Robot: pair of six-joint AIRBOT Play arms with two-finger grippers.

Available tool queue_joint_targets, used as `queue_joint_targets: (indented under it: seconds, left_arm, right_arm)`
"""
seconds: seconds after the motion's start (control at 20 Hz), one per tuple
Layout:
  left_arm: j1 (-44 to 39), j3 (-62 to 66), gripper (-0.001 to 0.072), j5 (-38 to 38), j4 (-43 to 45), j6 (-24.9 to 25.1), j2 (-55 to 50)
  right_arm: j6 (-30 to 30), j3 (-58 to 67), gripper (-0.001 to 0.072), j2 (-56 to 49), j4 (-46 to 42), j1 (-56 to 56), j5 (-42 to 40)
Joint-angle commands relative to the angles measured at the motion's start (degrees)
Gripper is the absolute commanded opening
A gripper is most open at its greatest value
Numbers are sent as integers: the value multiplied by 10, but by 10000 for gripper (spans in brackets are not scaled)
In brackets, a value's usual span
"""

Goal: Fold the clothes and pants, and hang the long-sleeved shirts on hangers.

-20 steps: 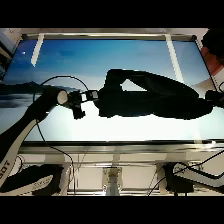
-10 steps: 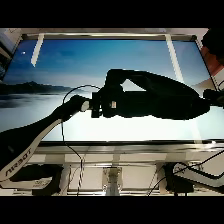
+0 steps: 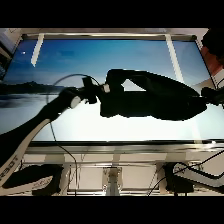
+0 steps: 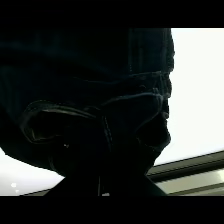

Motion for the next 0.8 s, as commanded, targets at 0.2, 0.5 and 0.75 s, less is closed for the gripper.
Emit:
queue_joint_targets:
  seconds: [0.2, 0.5, 0.75]
  left_arm:
    - [73, 4, 21, -101, 25, -58, 143]
    - [-4, 4, 693, -215, -106, 178, 23]
    - [-55, 6, 683, -52, -106, 185, -81]
  right_arm:
    - [-29, 0, 19, 0, 127, 0, 6]
    - [-32, 0, 18, 0, 125, 0, 16]
    - [-33, 0, 19, 0, 123, 0, 15]
